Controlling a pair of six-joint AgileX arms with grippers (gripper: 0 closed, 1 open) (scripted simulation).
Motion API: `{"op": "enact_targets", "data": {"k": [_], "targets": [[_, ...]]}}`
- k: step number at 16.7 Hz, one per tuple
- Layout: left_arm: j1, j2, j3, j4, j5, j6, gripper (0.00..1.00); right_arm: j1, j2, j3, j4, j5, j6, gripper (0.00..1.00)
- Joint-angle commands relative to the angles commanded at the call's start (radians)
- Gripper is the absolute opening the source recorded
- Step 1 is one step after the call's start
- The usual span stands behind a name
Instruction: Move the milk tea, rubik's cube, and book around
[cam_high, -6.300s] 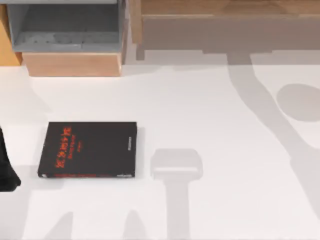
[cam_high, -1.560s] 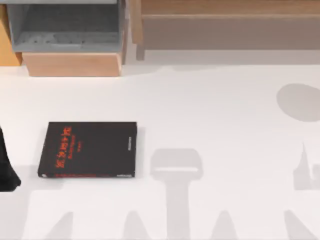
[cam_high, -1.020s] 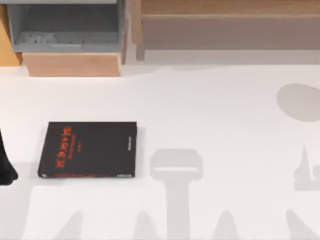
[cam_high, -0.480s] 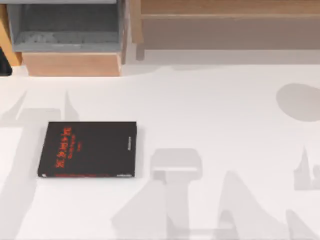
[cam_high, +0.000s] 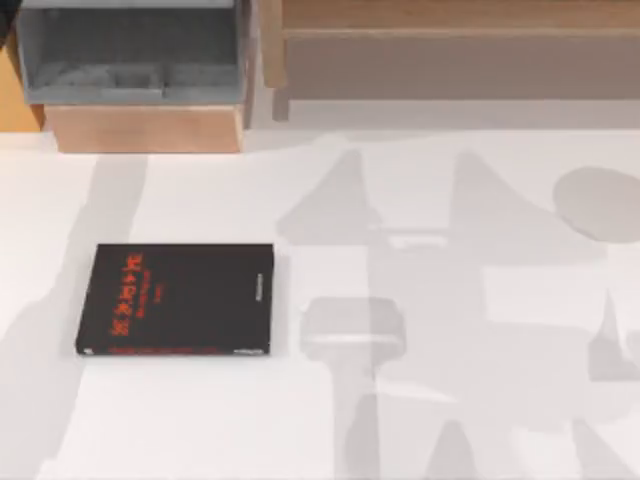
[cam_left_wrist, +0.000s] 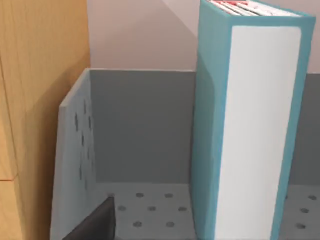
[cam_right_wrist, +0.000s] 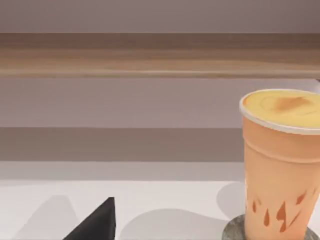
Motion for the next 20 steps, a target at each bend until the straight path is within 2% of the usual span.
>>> {"op": "enact_targets", "data": {"k": [3, 6, 13, 20], "targets": [[-0.014, 0.204, 0.129, 0.068, -0.016, -0.001, 1.0, 0.0, 0.0, 0.0, 0.0, 0.0, 0.0, 1.0], [-0.021, 0.314, 0.204, 0.108, -0.027, -0.001, 1.0, 0.0, 0.0, 0.0, 0.0, 0.0, 0.0, 1.0], [-0.018, 0.334, 0.217, 0.114, -0.027, -0.001, 1.0, 0.0, 0.0, 0.0, 0.0, 0.0, 0.0, 1.0], [-0.014, 0.433, 0.356, 0.076, -0.019, -0.002, 1.0, 0.0, 0.0, 0.0, 0.0, 0.0, 0.0, 1.0]]}}
